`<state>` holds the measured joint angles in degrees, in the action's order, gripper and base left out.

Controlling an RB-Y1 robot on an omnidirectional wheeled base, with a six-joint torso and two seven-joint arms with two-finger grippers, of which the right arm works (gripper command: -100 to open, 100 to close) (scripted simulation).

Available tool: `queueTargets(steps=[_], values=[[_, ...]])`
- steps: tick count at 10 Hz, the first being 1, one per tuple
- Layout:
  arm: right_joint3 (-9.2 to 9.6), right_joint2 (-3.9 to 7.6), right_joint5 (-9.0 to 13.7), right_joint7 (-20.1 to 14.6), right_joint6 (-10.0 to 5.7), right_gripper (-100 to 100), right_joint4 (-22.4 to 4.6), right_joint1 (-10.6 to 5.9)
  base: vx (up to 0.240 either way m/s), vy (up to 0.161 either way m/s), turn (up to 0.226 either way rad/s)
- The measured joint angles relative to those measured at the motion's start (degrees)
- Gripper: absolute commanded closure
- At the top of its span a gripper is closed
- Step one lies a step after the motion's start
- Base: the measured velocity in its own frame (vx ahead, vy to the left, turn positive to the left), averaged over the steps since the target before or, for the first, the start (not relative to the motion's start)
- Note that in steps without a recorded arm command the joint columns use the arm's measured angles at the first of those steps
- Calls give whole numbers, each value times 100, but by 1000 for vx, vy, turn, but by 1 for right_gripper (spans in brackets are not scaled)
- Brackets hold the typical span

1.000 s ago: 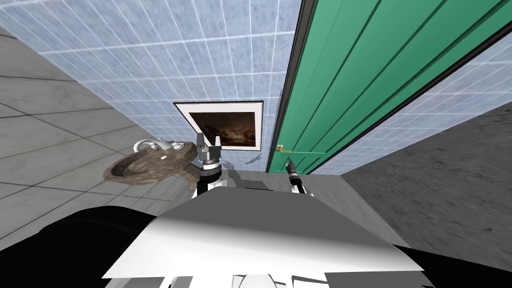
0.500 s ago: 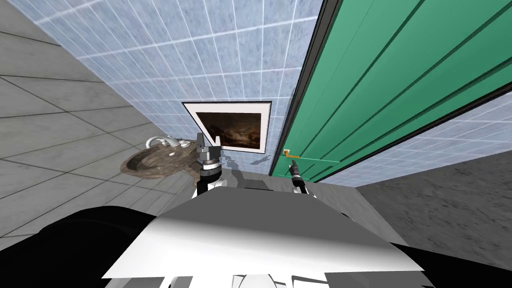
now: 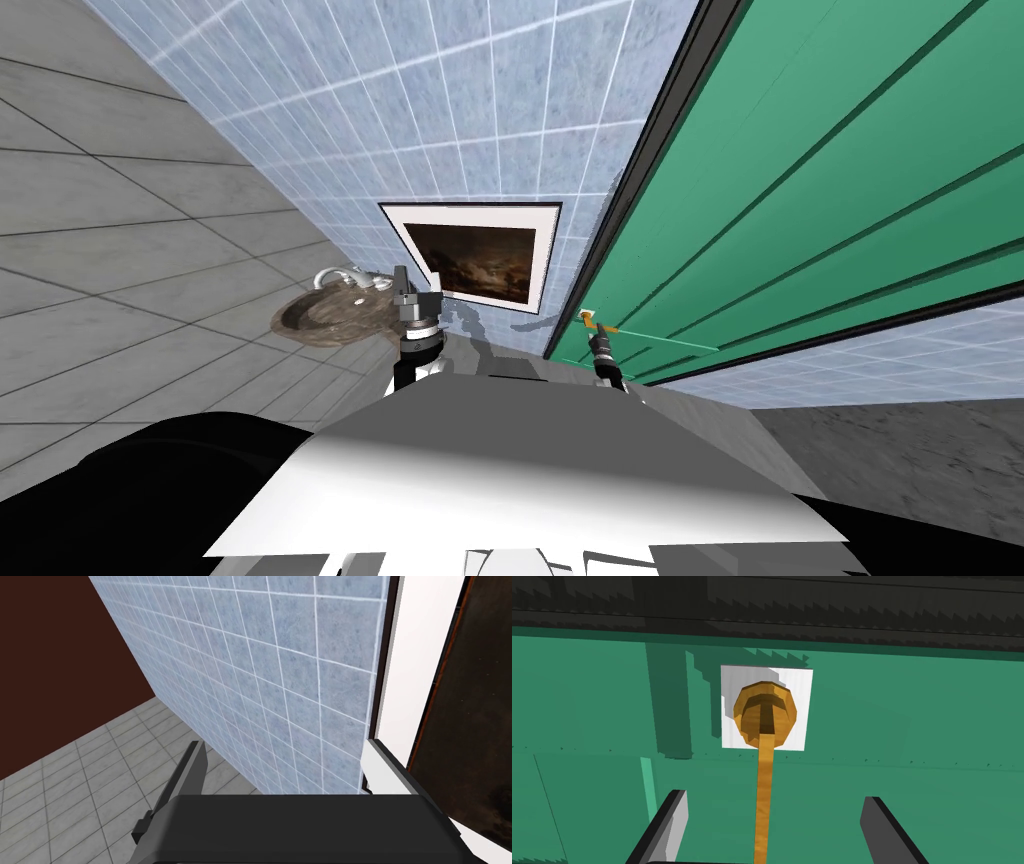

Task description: Pull the door open

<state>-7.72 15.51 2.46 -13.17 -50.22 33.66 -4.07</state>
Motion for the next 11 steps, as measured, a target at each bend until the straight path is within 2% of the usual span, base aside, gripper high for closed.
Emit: queueTargets(steps=[2,3,4,5,11], values=[[-70,11,44,28,-72,-100,-170,-65,32,-15,51],[-109,32,70,34,-155,-100,-336,-119,78,-35,273],[-181,73,117,37,-246,-100,-514,-170,39,-24,59],[-189,77,123,38,-266,100,-533,-178,-8,4,-54],[-183,77,119,38,-239,100,-517,-169,-24,-3,13]])
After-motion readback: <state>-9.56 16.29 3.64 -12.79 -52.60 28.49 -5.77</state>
